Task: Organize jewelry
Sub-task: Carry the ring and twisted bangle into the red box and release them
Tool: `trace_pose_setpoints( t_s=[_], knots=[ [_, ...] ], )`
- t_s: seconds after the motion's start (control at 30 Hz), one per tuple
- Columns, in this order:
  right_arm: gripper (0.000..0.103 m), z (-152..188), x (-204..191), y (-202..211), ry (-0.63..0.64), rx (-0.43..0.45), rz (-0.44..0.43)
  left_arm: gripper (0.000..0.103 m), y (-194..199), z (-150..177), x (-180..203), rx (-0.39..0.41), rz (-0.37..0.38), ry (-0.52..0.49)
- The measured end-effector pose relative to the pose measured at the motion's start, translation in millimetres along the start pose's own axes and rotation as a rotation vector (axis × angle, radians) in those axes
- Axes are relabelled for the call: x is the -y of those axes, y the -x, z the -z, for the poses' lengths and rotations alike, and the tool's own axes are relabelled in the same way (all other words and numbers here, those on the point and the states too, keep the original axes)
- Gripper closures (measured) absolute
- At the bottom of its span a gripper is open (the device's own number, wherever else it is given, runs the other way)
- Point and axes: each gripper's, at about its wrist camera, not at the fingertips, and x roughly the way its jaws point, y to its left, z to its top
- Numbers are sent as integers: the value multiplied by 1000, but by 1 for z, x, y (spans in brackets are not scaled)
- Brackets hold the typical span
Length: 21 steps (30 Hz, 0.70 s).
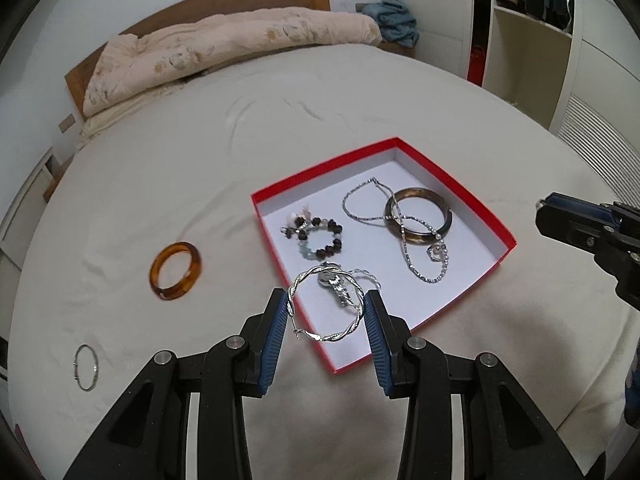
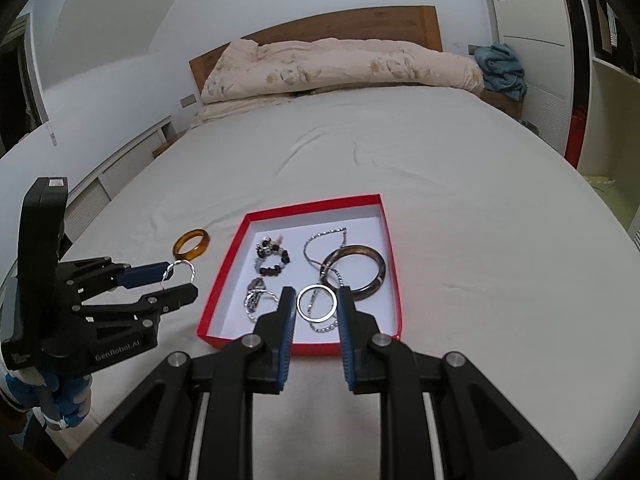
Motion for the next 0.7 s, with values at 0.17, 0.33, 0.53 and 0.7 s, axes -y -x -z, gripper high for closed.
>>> trace_pose_setpoints(
  t_s=[0.17,0.33,0.53,0.7],
  knots=[
    [84,3,4,-21,-6,-22,-3,64,-19,-1,4,-26,13,-11],
    [84,4,7,-42,-4,-47,-6,64,-40,-5,7,-46,27,-11],
    [84,5,8,-70,5,-87,0,64,-59,-6,10,-73,44,-6],
    [84,11,13,-85,3,-130,13,64,-72,0,12,-97,54,-2]
  ],
)
